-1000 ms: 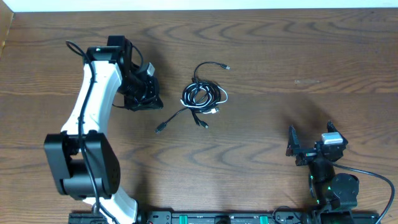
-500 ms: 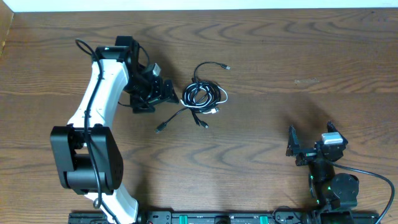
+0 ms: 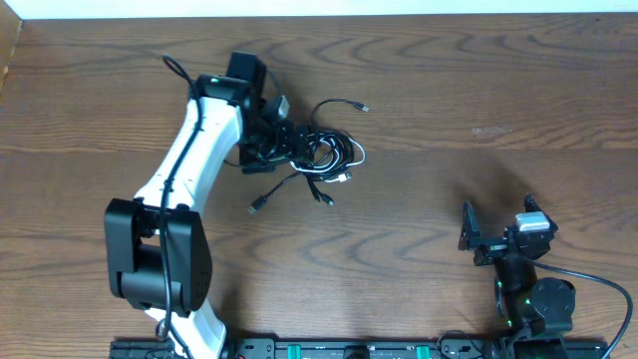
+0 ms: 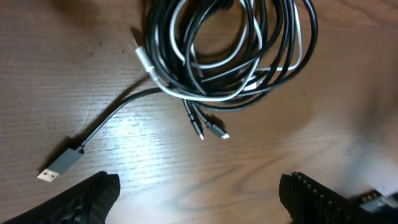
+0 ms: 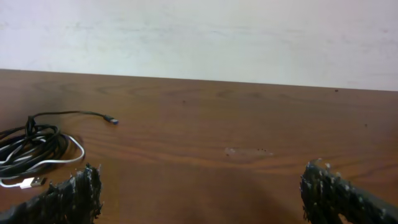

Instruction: Untangle cables

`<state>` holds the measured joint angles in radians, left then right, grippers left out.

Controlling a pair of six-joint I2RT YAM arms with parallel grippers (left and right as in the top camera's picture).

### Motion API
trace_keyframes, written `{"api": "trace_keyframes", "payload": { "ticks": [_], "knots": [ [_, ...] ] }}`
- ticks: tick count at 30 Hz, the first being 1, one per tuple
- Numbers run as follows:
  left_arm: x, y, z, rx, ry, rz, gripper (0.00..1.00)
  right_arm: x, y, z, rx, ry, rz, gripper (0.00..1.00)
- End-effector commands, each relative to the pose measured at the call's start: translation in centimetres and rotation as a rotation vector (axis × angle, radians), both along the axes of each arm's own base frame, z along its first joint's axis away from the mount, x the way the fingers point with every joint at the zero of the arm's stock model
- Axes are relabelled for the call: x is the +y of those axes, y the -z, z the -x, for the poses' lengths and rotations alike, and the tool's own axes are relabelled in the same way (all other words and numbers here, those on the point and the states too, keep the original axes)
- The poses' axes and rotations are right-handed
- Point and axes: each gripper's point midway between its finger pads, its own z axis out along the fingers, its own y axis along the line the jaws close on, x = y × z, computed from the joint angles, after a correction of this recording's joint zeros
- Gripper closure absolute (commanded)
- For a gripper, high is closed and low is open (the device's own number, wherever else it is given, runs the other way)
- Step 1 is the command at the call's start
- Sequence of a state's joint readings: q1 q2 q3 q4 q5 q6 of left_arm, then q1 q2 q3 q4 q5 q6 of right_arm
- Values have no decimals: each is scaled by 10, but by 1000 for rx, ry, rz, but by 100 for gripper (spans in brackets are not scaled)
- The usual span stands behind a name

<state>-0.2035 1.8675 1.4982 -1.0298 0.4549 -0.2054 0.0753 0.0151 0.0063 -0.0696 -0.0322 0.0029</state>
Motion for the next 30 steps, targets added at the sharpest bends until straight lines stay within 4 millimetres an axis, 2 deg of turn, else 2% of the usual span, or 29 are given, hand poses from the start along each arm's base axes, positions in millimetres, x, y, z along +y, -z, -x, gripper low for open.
{"api": "trace_keyframes", "payload": {
  "ticks": [1, 8, 10, 12, 30],
  "knots": [
    [-2, 10, -2, -3, -26, -81, 13, 0, 1, 0, 0, -2, 11, 1],
    [-28, 10, -3, -61, 46, -90, 12, 0, 1, 0, 0, -2, 11, 1],
    [-33, 10, -2, -67, 59, -87, 3, 0, 1, 0, 0, -2, 11, 1],
    [-37, 10, 0, -67, 70, -87, 1, 0, 1, 0, 0, -2, 11, 1],
    [-38, 10, 1, -67, 72, -87, 2, 0, 1, 0, 0, -2, 11, 1]
  ]
}}
